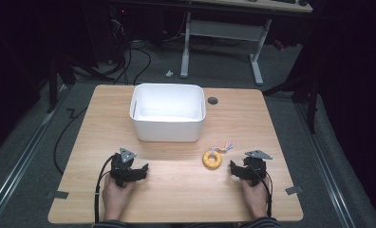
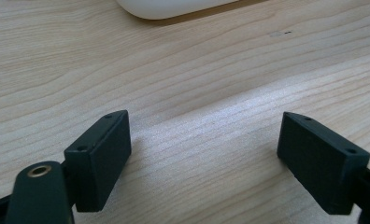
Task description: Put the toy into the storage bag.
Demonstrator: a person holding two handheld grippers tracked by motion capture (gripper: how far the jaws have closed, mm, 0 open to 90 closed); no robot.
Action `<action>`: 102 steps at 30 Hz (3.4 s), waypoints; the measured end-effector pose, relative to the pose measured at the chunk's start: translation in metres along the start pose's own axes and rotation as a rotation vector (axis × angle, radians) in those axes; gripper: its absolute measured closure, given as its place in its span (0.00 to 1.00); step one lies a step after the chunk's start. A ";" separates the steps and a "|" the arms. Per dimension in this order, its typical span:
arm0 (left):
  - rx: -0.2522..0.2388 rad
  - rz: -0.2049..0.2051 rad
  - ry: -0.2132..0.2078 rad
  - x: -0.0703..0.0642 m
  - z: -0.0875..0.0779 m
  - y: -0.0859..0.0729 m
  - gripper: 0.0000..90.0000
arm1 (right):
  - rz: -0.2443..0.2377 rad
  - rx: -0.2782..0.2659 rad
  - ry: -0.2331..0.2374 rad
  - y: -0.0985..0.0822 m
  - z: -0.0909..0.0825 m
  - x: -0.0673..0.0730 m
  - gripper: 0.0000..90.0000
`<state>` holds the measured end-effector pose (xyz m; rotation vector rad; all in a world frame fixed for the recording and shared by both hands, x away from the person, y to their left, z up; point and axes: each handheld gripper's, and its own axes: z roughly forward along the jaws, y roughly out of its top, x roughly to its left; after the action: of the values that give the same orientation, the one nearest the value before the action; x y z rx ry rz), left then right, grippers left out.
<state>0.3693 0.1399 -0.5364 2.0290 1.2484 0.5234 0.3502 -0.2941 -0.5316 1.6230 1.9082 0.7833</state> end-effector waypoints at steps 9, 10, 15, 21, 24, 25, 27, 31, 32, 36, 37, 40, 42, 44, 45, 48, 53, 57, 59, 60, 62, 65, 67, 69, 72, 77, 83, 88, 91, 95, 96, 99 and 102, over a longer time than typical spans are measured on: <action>0.000 0.000 0.000 0.000 0.000 0.000 0.20 | -0.032 0.006 0.024 0.000 0.000 -0.002 0.17; 0.001 0.000 0.000 0.000 0.000 0.000 0.20 | -0.033 0.006 0.024 0.000 0.000 -0.002 0.17; 0.000 0.000 0.000 0.000 0.000 0.000 0.20 | -0.037 0.013 0.029 0.000 -0.001 -0.002 0.17; 0.001 0.000 0.000 0.000 0.000 0.000 0.20 | -0.039 0.021 0.034 0.001 -0.002 -0.003 0.22; 0.000 0.000 -0.001 0.000 0.000 0.000 0.20 | -0.037 0.035 0.033 0.003 -0.003 -0.005 0.25; 0.000 0.000 0.000 0.000 0.000 0.000 0.20 | -0.040 0.039 0.033 0.003 -0.003 -0.005 0.27; 0.000 0.000 0.000 0.000 0.000 0.000 0.20 | -0.041 0.042 0.039 0.004 -0.004 -0.005 0.28; 0.000 0.000 0.000 0.000 0.000 0.000 0.20 | -0.047 0.032 0.034 0.002 -0.008 -0.005 0.29; 0.001 0.000 0.000 0.000 0.000 0.000 0.20 | -0.045 0.033 0.041 0.002 -0.009 -0.005 0.29; 0.000 0.000 0.001 0.000 0.000 0.000 0.20 | -0.045 0.030 0.069 0.000 -0.014 -0.004 0.31; 0.000 0.001 0.001 0.000 0.000 0.000 0.20 | -0.045 0.030 0.069 0.000 -0.014 -0.004 0.31; 0.000 0.000 0.000 0.000 0.000 0.000 0.20 | -0.055 0.001 0.082 -0.001 -0.021 -0.002 0.37; 0.001 0.001 0.000 0.000 0.000 0.000 0.20 | -0.060 -0.005 0.100 -0.001 -0.024 0.000 0.37; 0.000 0.000 0.000 0.000 0.000 0.000 0.20 | -0.063 -0.004 0.119 -0.001 -0.026 0.001 0.39; 0.000 0.000 0.000 0.000 0.000 0.000 0.20 | -0.067 -0.006 0.125 -0.001 -0.027 0.002 0.39; 0.002 0.002 0.000 0.000 0.000 0.000 0.20 | -0.070 -0.003 0.149 -0.001 -0.029 0.004 0.41; 0.002 0.002 -0.001 0.000 0.000 0.000 0.20 | -0.059 0.007 0.189 0.002 -0.030 0.007 0.44; 0.002 0.001 0.000 0.000 0.000 0.000 0.20 | -0.063 0.005 0.205 0.005 -0.029 0.009 0.45; 0.002 0.002 0.000 0.000 0.000 0.000 0.20 | -0.056 0.011 0.221 0.007 -0.028 0.010 0.46; 0.002 0.002 0.000 0.000 0.000 0.000 0.20 | -0.059 0.016 0.224 0.008 -0.028 0.011 0.47; 0.002 0.002 0.000 0.000 0.000 0.000 0.20 | -0.069 0.021 0.223 0.010 -0.028 0.013 0.47; 0.002 0.002 -0.001 0.000 0.000 0.000 0.20 | -0.079 0.018 0.234 0.017 -0.029 0.015 0.48; 0.002 0.002 -0.001 0.000 0.000 0.000 0.20 | -0.083 0.016 0.237 0.018 -0.029 0.014 0.48; 0.002 0.001 -0.001 0.000 0.000 0.000 0.20 | -0.089 0.013 0.237 0.021 -0.029 0.016 0.48; 0.002 0.001 0.000 0.000 0.000 0.000 0.20 | -0.094 0.011 0.239 0.026 -0.030 0.019 0.49; 0.000 0.000 0.002 0.000 0.000 0.000 0.21 | -0.111 0.010 0.246 0.036 -0.028 0.024 0.49; 0.000 0.000 0.002 0.001 0.000 0.000 0.21 | -0.126 0.025 0.271 0.046 -0.020 0.029 0.49; 0.000 0.000 0.002 0.001 0.000 0.000 0.21 | -0.140 0.041 0.281 0.052 -0.013 0.035 0.49; 0.000 0.000 0.002 0.001 0.000 0.000 0.21 | -0.147 0.053 0.282 0.054 -0.009 0.038 0.49; 0.000 0.000 0.002 0.001 0.000 0.000 0.21 | -0.149 0.073 0.287 0.058 -0.004 0.040 0.49; 0.000 -0.001 0.002 0.001 0.000 0.000 0.21 | -0.160 0.078 0.278 0.060 -0.003 0.042 0.49; 0.000 0.000 0.002 0.001 0.000 0.000 0.21 | -0.165 0.081 0.279 0.061 0.000 0.042 0.50; 0.000 0.000 0.002 0.001 0.000 0.000 0.21 | -0.158 0.095 0.276 0.063 0.004 0.043 0.50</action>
<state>0.3697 0.1407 -0.5363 2.0287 1.2495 0.5249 0.3899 -0.2440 -0.4906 1.4560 2.2663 0.9006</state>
